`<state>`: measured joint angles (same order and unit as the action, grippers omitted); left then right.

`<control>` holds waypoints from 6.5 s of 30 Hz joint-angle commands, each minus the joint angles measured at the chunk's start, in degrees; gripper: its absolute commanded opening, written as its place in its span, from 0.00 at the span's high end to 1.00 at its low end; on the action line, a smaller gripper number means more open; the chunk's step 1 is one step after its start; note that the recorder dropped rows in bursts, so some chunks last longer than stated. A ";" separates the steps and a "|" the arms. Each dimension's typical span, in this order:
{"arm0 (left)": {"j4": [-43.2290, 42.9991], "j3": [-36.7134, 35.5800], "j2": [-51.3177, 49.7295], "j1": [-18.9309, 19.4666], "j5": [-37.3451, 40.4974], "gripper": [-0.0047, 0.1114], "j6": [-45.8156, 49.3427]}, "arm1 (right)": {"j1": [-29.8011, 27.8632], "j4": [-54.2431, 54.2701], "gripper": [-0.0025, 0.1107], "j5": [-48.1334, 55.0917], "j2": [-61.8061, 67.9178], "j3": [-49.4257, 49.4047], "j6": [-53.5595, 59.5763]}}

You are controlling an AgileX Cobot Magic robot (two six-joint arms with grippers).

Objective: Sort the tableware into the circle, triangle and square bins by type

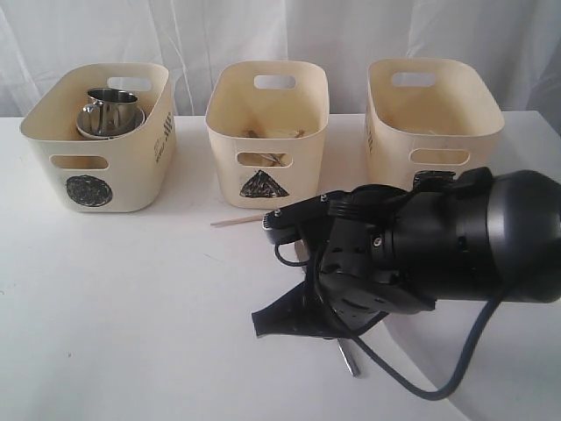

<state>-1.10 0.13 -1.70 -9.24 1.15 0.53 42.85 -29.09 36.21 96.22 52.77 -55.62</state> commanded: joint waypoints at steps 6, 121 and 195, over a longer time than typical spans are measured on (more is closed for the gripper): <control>0.13 -0.13 0.40 -0.02 -0.01 0.71 -0.53 | -0.03 -5.56 0.71 0.89 -0.05 -0.09 -4.77; 0.13 -0.13 0.40 -0.02 -0.01 0.71 -0.53 | -8.60 24.43 0.87 12.42 23.85 19.82 28.86; 0.13 -0.13 0.40 -0.02 -0.01 0.71 -0.53 | -8.24 -11.43 0.98 -10.49 1.56 25.82 14.19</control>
<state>-1.10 0.13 -1.70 -9.24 1.15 0.53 36.03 -36.56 27.50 96.66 77.22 -39.95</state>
